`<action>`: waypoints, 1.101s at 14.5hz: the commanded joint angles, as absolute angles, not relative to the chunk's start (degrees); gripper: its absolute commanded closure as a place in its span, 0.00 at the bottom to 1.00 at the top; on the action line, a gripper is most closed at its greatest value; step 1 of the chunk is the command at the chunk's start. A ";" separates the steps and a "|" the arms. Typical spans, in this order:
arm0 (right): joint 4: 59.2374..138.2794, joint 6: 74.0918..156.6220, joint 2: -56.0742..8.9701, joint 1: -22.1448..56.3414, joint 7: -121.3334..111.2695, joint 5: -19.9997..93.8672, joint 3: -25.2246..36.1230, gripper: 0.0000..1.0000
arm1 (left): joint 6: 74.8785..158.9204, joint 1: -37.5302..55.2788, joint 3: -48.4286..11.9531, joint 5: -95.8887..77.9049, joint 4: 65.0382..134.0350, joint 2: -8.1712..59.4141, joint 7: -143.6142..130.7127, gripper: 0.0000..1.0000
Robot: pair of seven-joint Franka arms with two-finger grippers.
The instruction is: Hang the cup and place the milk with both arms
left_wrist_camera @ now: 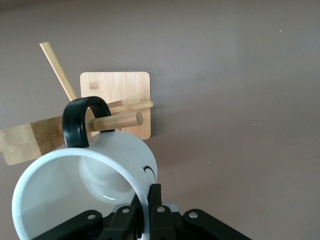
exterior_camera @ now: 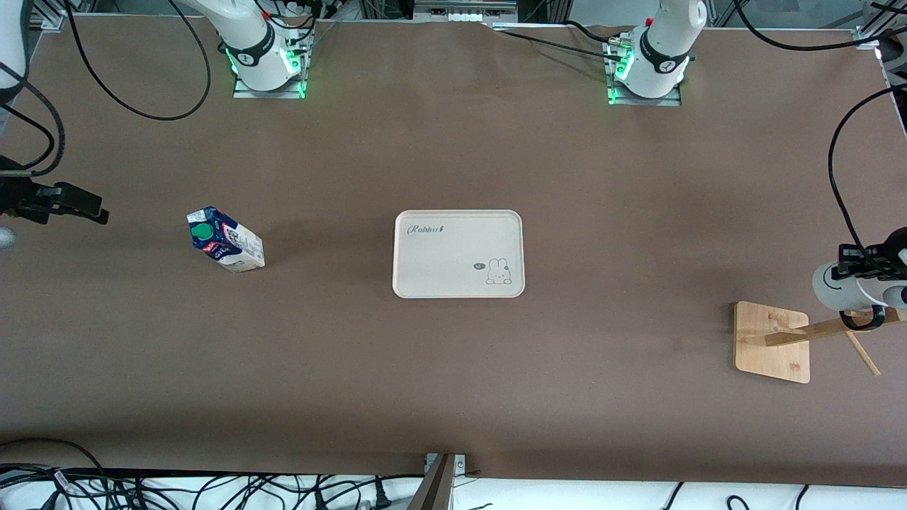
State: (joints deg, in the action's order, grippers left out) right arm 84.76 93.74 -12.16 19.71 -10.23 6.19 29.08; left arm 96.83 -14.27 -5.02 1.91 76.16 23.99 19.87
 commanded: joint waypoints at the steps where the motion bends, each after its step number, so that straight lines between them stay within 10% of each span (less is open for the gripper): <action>1: 84.81 94.91 -9.15 4.43 -10.99 -0.58 10.96 0.00 | 95.98 -14.85 -5.54 1.40 74.18 25.75 21.44 1.00; 4: 86.48 98.07 -9.05 -0.34 -10.20 -4.13 4.14 0.00 | 95.98 -15.73 -5.54 1.41 74.18 26.63 20.75 0.98; 6: 88.50 99.31 -8.88 -0.70 -7.84 -3.78 3.52 0.00 | 95.89 -15.73 -5.54 1.58 74.09 26.54 20.66 0.73; 7: 88.51 98.71 -8.35 -0.79 -6.60 -3.52 3.43 0.00 | 95.89 -15.65 -5.54 1.32 74.00 26.54 20.22 0.18; 8: 88.51 97.66 -8.26 -0.70 -5.72 -3.43 2.99 0.00 | 95.89 -15.82 -5.54 0.97 74.00 26.46 19.00 0.00; 16: 89.91 96.85 -7.12 -0.09 10.20 0.44 -1.49 0.00 | 89.67 -13.11 -7.29 1.58 73.39 24.79 8.11 0.00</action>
State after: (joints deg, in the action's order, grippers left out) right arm 87.49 96.24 -8.94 0.78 9.28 0.04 -0.38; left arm 93.98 -14.71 -6.70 1.91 75.18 25.46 12.25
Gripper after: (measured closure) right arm 0.000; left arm 0.000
